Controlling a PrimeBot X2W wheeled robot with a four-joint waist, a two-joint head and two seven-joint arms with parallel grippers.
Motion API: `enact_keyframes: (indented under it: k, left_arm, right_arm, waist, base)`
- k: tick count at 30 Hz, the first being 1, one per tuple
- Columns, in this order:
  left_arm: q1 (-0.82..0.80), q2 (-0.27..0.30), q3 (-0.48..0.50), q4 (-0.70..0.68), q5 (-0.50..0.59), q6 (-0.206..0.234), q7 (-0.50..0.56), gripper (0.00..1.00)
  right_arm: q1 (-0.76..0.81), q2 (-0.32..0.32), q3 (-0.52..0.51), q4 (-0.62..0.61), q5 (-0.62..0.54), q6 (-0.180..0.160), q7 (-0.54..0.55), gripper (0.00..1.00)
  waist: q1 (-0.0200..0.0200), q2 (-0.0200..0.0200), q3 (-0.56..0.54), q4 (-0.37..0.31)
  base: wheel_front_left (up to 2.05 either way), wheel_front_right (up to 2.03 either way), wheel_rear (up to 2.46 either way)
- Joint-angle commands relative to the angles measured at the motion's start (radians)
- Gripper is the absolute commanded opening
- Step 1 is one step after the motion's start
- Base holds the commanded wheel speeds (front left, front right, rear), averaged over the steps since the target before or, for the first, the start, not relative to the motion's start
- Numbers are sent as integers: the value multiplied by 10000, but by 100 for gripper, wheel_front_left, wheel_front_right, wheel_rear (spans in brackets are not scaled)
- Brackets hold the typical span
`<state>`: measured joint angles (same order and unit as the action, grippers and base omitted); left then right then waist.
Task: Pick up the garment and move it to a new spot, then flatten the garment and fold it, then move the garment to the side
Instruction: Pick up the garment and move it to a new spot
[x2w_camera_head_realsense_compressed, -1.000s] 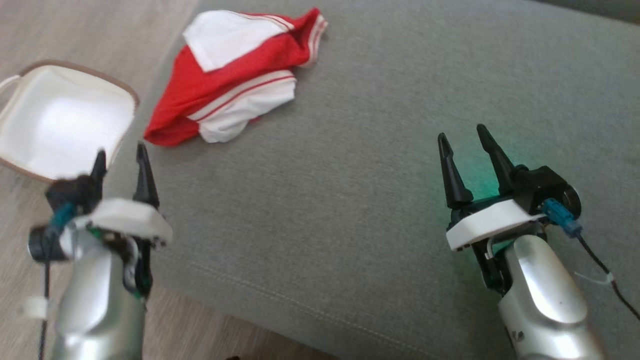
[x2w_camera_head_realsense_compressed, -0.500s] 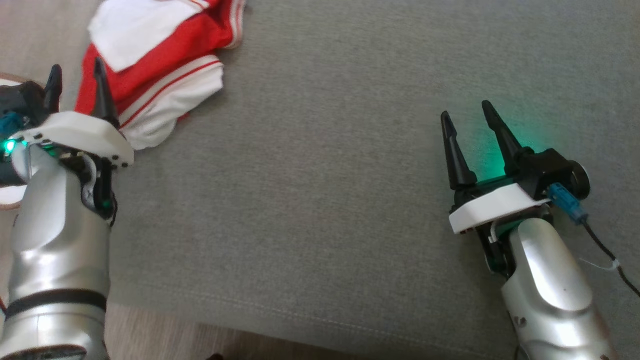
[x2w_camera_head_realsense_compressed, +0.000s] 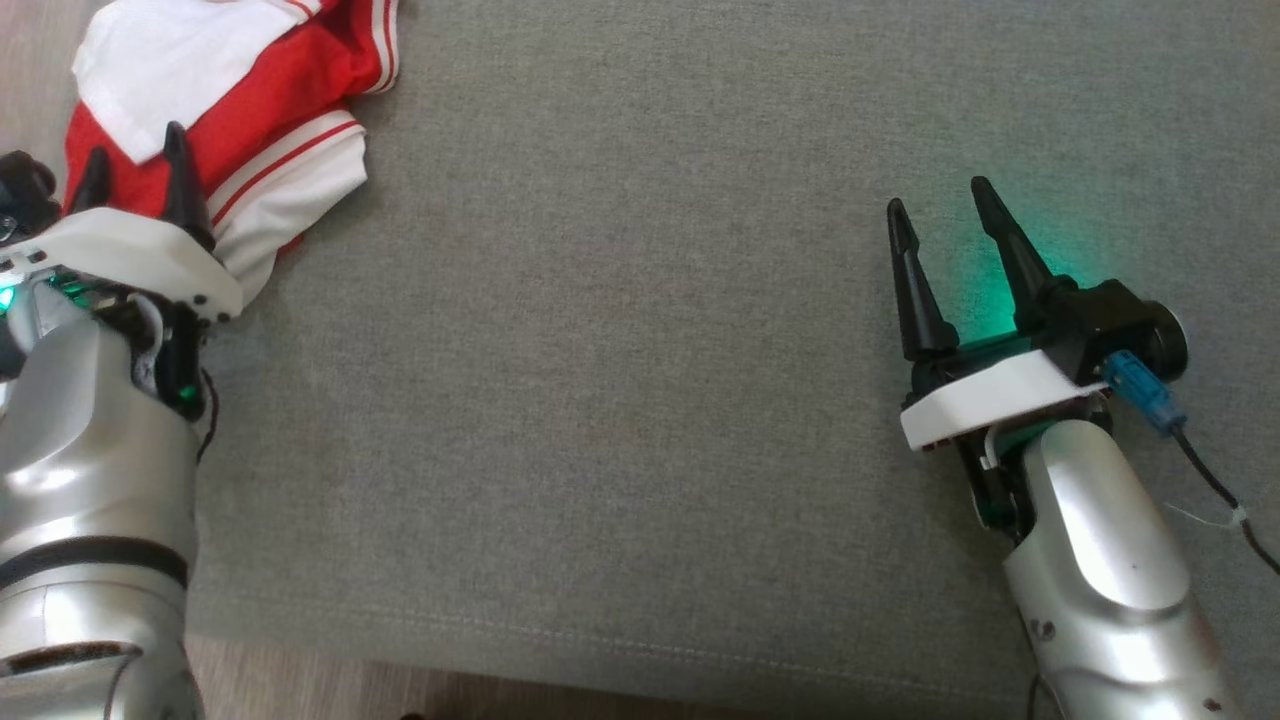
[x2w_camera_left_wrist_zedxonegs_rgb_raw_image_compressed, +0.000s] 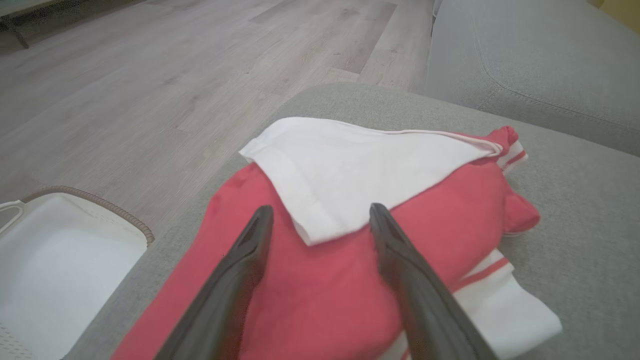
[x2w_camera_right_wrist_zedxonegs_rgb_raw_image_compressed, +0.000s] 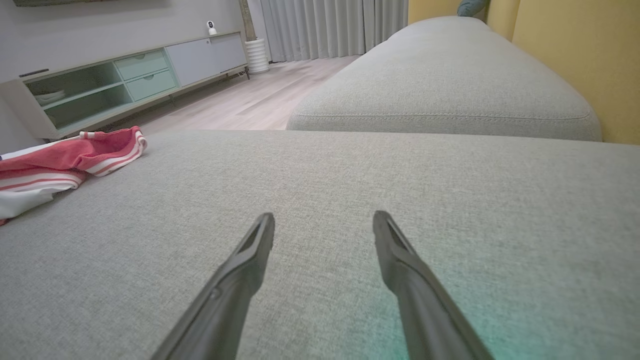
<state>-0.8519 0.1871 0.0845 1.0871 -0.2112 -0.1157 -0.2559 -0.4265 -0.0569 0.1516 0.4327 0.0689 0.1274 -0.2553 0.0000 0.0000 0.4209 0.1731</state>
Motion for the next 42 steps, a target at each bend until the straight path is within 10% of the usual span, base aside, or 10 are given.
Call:
enact_keyframes:
  k: [1, 8, 10, 14, 29, 42]
  left_arm:
    - [-295, 607, 290, -112, -124, -24, -59, 100]
    - [-568, 830, 274, 288, -308, -92, -59, 98]
    - [-639, 925, 276, 472, -337, -96, -59, 54]
    - [-878, 1047, 258, 785, -380, -99, -59, 0]
    - [-1506, 1128, -608, -920, -30, -141, -59, 0]
    - [-1638, 197, -3458, -3667, -1612, -148, -59, 0]
  right_arm:
    - [-223, 66, 198, -289, 3, 33, -65, 100]
    - [-371, 66, 264, -238, 65, 33, -65, 100]
    - [-405, 66, 288, -238, 96, 33, -65, 100]
    - [-478, 66, 219, -263, 132, 33, -65, 100]
    - [-123, 66, 335, -111, 983, 33, -65, 100]
    - [129, 66, 1394, -73, 2227, 33, -65, 100]
  waist:
    - [0, 0, -7, -50]
    - [0, 0, 118, -306]
    - [0, 0, 152, -403]
    - [0, 0, 248, -569]
    - [0, 0, -1181, -1152]
    - [0, 0, -2501, -2991]
  base:
    - [0, 0, 0]
    - [0, 0, 0]
    - [0, 0, 0]
    - [0, 0, 0]
    - [0, 0, 0]
    - [0, 0, 0]
